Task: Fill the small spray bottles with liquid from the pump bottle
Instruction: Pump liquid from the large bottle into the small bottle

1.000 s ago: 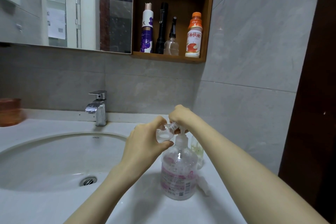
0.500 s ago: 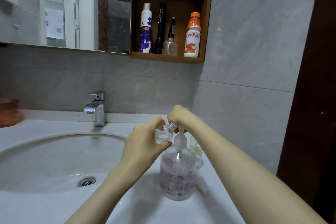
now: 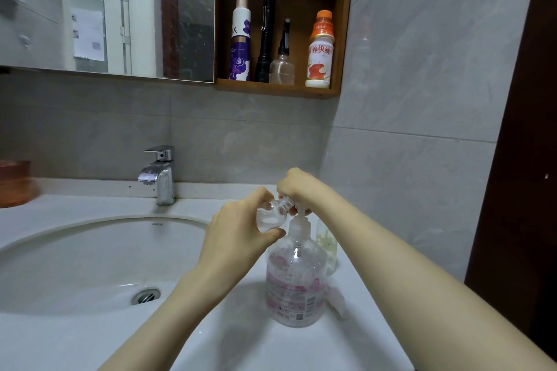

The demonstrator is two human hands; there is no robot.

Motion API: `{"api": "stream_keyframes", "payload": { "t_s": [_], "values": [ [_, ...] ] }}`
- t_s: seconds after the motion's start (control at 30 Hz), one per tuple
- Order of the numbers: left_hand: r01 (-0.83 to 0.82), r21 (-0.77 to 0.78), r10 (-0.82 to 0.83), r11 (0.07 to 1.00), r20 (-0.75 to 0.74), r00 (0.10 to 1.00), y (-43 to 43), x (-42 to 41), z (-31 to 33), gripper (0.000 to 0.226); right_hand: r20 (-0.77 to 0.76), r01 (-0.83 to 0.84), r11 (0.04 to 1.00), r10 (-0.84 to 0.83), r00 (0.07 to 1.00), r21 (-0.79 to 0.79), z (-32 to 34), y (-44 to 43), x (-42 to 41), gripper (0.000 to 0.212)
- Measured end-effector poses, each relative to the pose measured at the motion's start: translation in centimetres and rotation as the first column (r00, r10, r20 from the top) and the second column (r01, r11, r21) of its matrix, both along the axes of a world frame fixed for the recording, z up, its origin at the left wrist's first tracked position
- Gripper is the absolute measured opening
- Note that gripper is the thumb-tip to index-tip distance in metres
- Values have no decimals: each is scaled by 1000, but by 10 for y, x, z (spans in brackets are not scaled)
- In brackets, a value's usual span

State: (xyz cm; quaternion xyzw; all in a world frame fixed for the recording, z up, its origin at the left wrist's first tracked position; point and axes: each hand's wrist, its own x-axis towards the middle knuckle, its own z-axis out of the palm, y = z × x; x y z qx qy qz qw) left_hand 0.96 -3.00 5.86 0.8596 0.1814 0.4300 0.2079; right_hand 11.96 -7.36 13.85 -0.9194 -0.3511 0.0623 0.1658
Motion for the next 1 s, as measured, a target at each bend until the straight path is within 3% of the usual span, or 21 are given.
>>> {"api": "stream_keyframes", "payload": {
  "t_s": [0.17,0.37,0.7,1.0],
  "values": [
    [10,2,-10,1000,-6,1000,4,0,-8,38,-73,-50,997,55,996,66,-10,1,6,33],
    [64,-58,-65,996,-12,998,9,5,-12,38,-50,2,1000,-2,999,-1,-8,-1,3,30],
    [85,-65,-84,994,5,996,6,-2,-1,37,-69,51,977,-38,997,205,-8,1,0,24],
    [122,-54,-118,991,74,990,10,-2,-3,36,-47,1,991,6,999,132,-3,-1,-1,29]
  ]
}}
